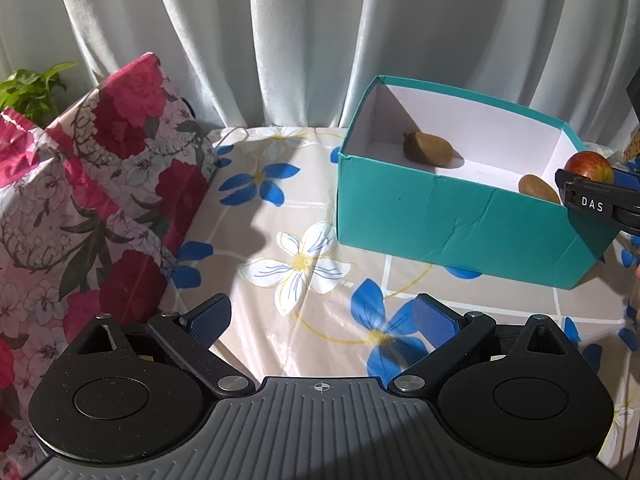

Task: Organize fruits
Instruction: 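Lower the red apple into the teal box and open the right gripper, then grasp the yellow pear with the left gripper while the right gripper withdraws from the box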

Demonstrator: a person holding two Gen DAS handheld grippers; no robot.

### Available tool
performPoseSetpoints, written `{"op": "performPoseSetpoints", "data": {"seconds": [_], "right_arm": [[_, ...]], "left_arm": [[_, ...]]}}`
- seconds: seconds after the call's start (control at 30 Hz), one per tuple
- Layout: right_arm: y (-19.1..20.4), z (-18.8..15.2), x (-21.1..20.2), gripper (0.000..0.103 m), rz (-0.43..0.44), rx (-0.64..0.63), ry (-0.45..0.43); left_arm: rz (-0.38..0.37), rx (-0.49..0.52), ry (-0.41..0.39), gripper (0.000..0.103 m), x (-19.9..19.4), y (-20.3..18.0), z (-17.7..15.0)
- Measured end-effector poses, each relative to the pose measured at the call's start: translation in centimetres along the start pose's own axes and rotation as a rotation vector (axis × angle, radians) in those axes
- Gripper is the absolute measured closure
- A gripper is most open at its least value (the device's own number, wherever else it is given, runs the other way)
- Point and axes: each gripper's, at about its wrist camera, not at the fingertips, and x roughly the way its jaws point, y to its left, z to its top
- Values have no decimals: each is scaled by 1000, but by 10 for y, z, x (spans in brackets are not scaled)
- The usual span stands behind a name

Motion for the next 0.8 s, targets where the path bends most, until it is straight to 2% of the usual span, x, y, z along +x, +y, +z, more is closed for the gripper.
{"op": "performPoseSetpoints", "data": {"seconds": [0.1, 0.17, 0.27, 0.3, 0.37, 0.43, 0.53, 0.6, 0.8], "right_arm": [[0, 2, 5, 54, 22, 5, 27], [0, 1, 8, 54, -1, 7, 44], [-6, 2, -1, 54, 21, 50, 37], [-9, 4, -8, 52, 32, 67, 21], [-15, 6, -25, 40, 38, 83, -14], [-19, 5, -47, 20, 37, 90, -52], [-24, -3, -81, 8, 54, 114, -82], [-26, -12, -102, 2, 63, 134, -89], [-24, -35, -133, 1, 59, 160, -48]], "left_arm": [[-4, 9, 7, 3, 0, -1, -3], [-9, 12, 8, 3, -1, -1, -4], [-26, 17, 8, 3, -3, 0, -8], [-34, 18, 9, 3, -4, 0, -9], [-53, 27, 12, 3, -4, 0, -12], [-77, 47, 15, 3, -6, -3, -17], [-127, 88, 21, 3, -7, -8, -26], [-154, 120, 31, 3, -6, -14, -32], [-185, 204, 66, 3, -2, -27, -49]]}}
